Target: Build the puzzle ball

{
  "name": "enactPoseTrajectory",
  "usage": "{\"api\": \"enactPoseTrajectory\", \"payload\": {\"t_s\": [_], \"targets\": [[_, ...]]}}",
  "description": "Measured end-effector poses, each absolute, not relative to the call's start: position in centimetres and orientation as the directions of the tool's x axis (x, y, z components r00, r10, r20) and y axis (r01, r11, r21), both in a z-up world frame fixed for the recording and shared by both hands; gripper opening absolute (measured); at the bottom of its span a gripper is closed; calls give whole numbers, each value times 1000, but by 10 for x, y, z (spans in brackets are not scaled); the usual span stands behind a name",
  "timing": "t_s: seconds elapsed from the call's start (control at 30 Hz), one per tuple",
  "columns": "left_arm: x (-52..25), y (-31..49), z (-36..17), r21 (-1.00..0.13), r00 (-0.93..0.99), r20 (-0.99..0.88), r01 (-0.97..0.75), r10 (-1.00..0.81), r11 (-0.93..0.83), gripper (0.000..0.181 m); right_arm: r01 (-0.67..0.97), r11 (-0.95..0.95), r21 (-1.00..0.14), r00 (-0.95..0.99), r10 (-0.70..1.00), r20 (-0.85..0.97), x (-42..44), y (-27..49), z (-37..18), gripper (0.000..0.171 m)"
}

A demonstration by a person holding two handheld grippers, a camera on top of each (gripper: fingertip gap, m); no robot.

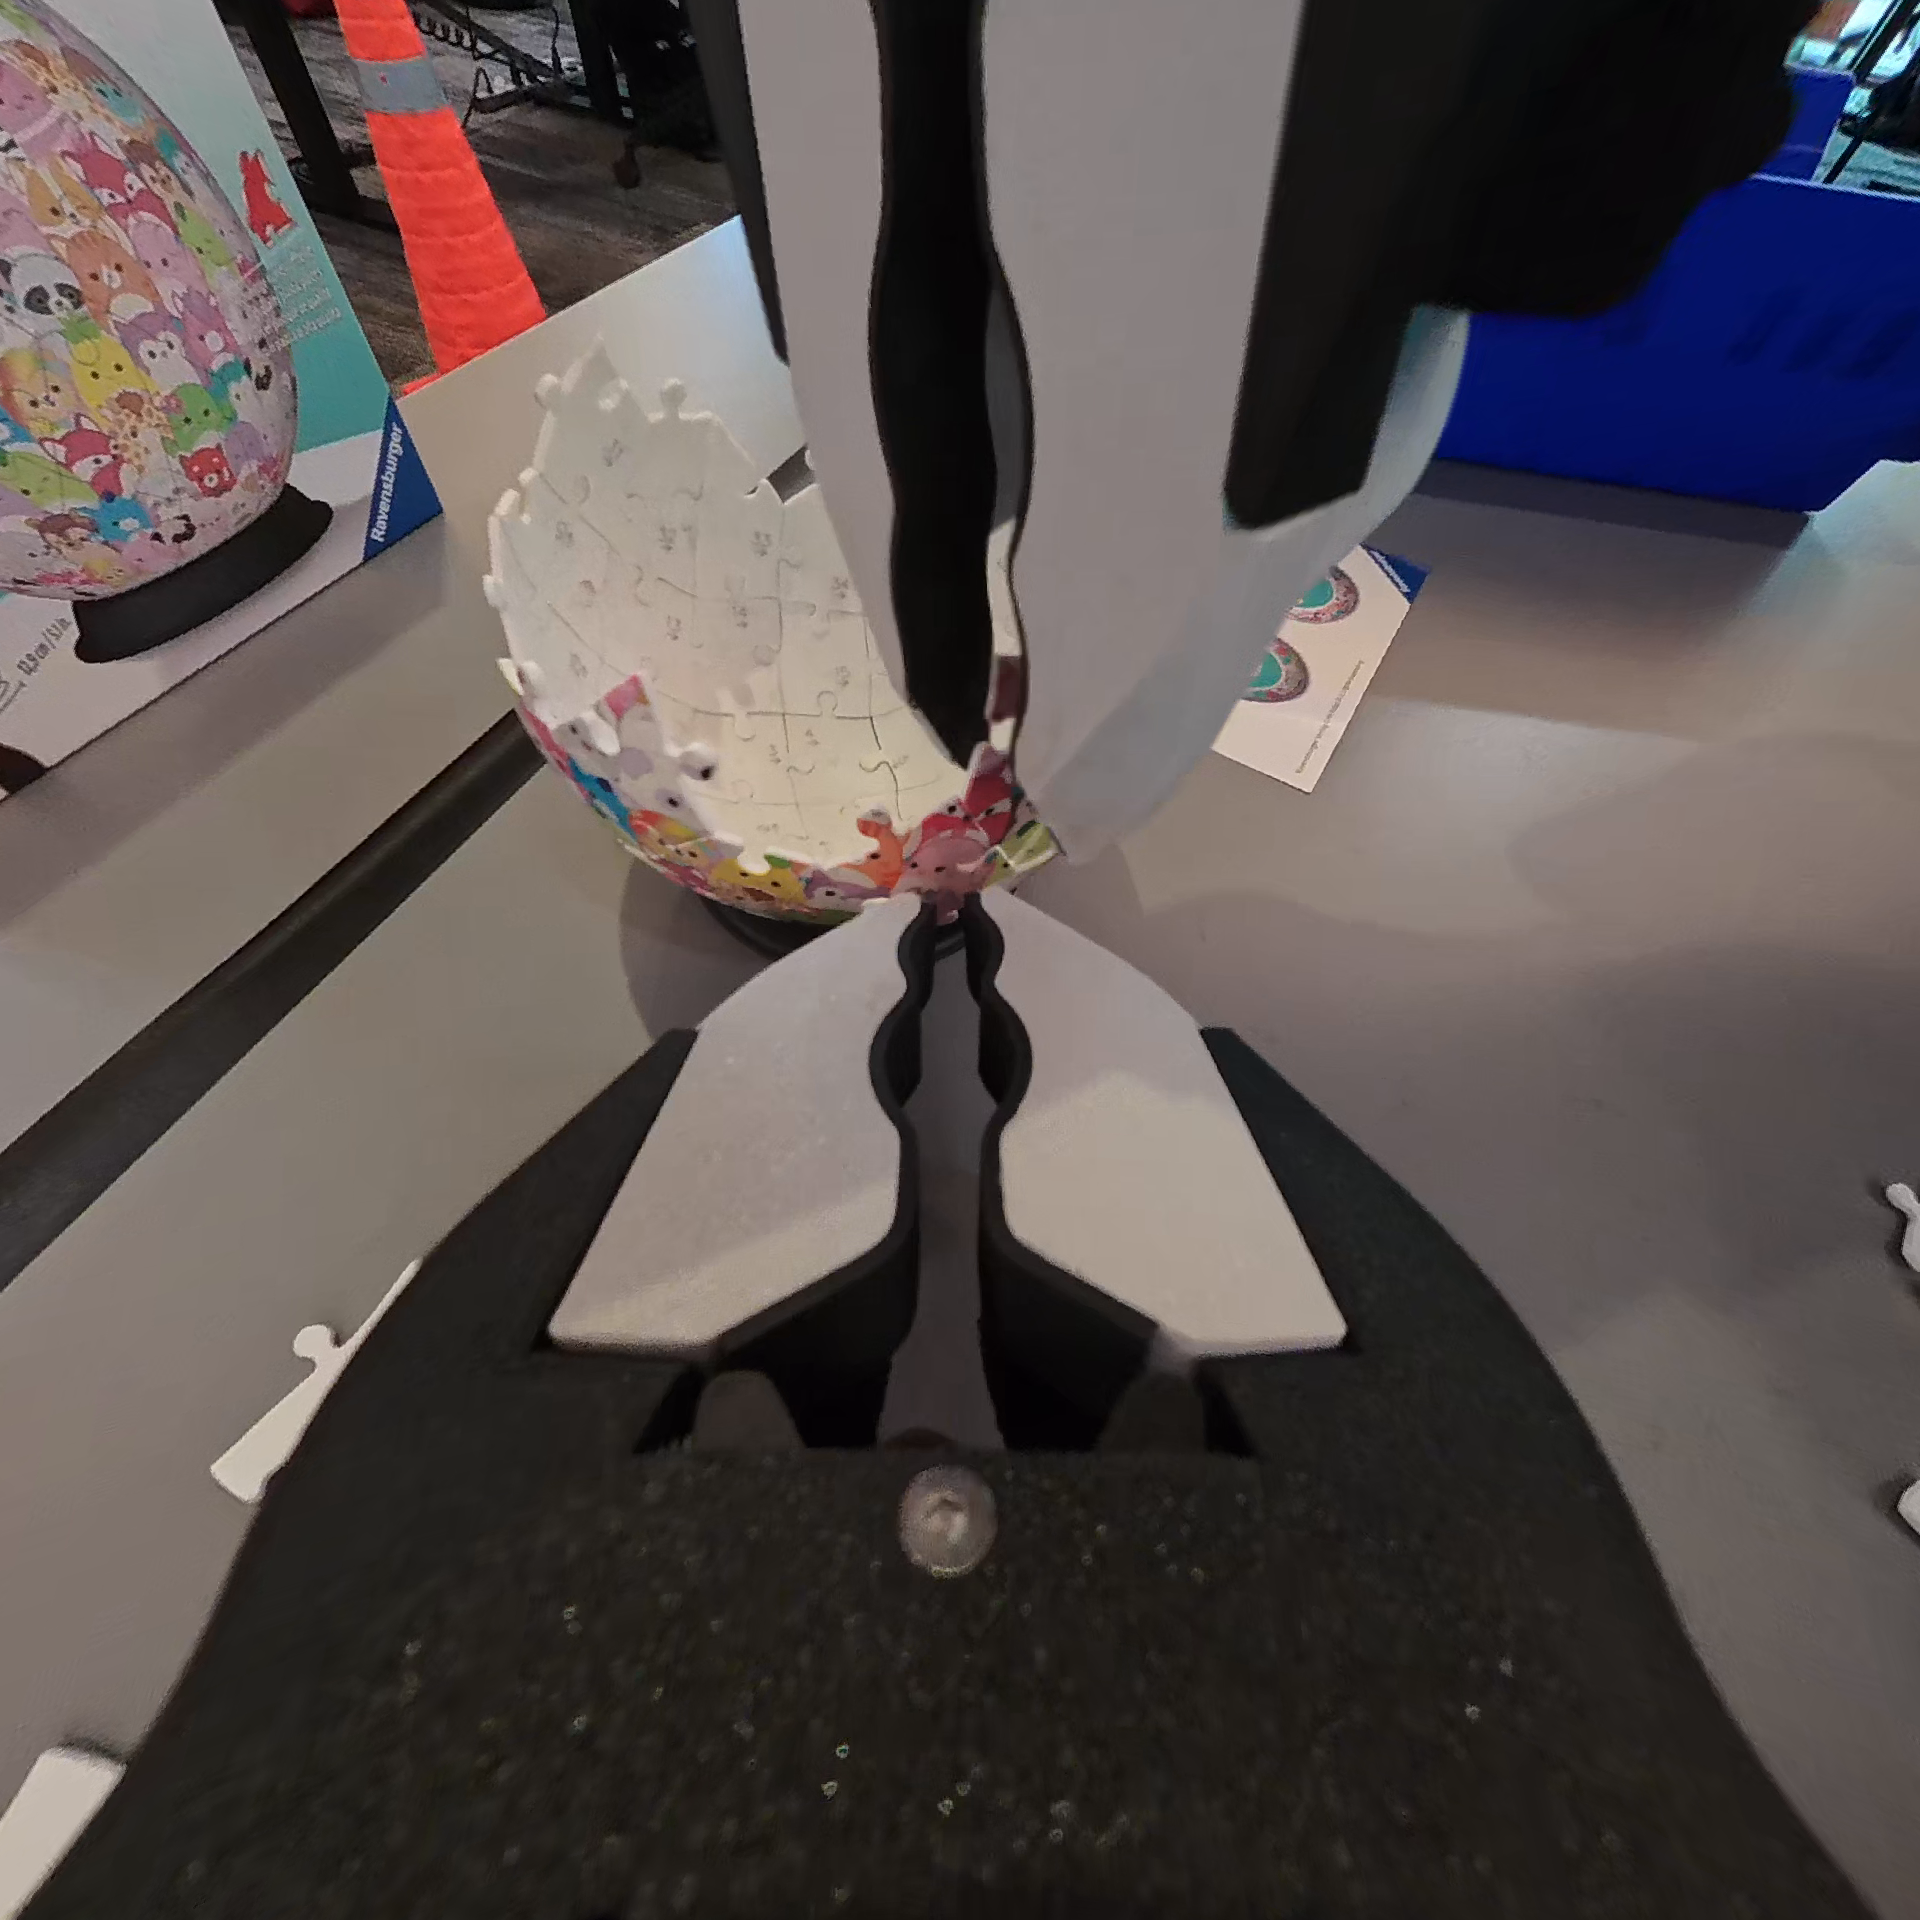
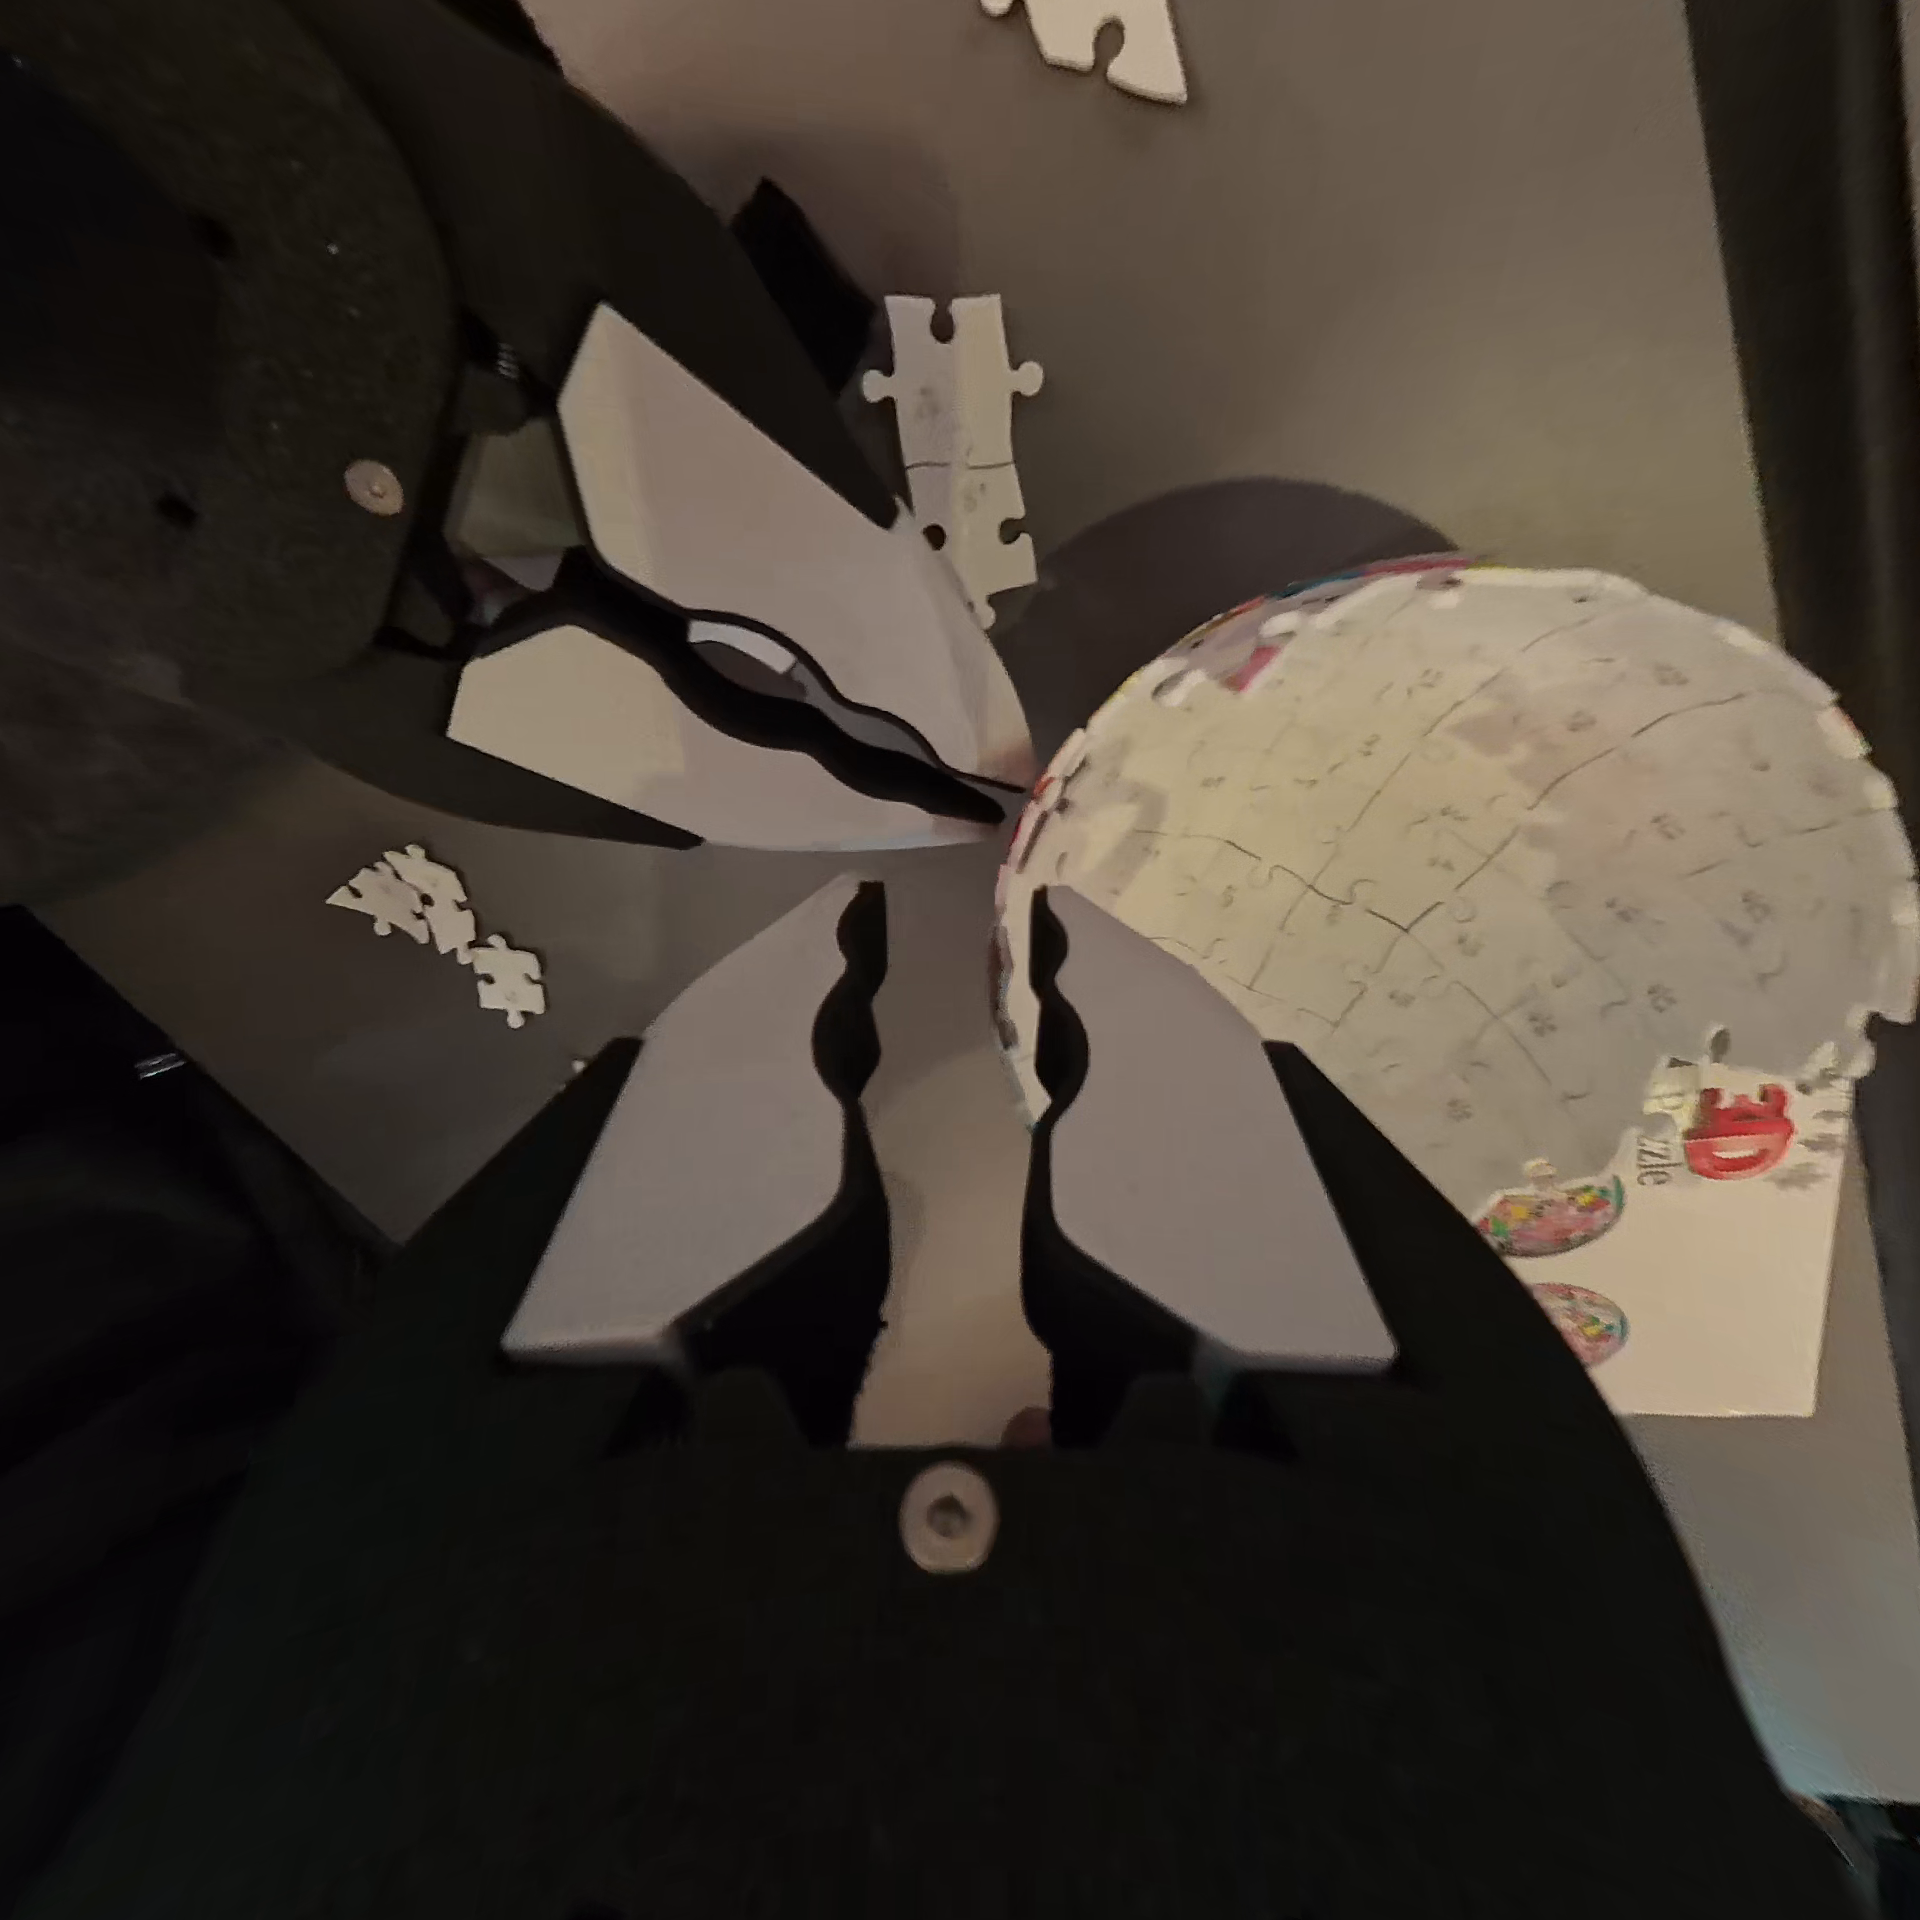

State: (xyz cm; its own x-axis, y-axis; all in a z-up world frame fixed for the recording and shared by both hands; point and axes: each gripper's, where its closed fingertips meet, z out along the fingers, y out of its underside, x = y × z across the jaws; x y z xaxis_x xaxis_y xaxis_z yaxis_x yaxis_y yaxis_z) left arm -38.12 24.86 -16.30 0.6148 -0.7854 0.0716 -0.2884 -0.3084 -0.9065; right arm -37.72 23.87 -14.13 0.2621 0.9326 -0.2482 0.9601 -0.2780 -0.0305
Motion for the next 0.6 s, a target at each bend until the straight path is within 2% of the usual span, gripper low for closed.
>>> {"api": "enactPoseTrajectory", "payload": {"t_s": [0.27, 0.6], "targets": [[-380, 250, -165, -900, 617, 81, -292, -783, -323, 0, 964, -266, 15, 255, 904, -343, -376, 231, -149, 31], [-374, 244, -166, -898, 598, 84, -301, -797, -320, 0, 956, -289, 51, 285, 874, -394, -375, 233, -146, 27]]}}
